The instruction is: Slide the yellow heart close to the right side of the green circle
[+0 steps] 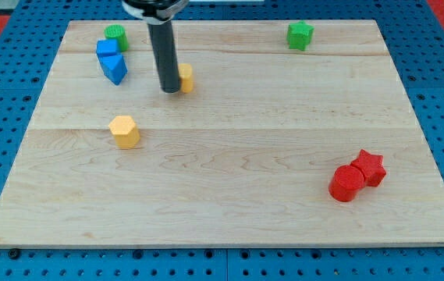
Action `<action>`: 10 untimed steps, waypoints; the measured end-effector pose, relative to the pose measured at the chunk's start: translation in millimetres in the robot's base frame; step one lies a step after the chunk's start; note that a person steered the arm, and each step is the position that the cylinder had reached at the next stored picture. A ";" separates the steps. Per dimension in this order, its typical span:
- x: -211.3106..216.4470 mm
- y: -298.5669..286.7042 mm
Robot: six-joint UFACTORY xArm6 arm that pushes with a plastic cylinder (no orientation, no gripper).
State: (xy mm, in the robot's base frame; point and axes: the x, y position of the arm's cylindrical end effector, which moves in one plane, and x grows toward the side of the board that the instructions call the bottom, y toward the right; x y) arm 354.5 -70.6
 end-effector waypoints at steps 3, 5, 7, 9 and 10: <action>-49.6 54.9; -97.6 3.5; -107.7 -18.2; -93.1 -36.0; -63.1 -9.2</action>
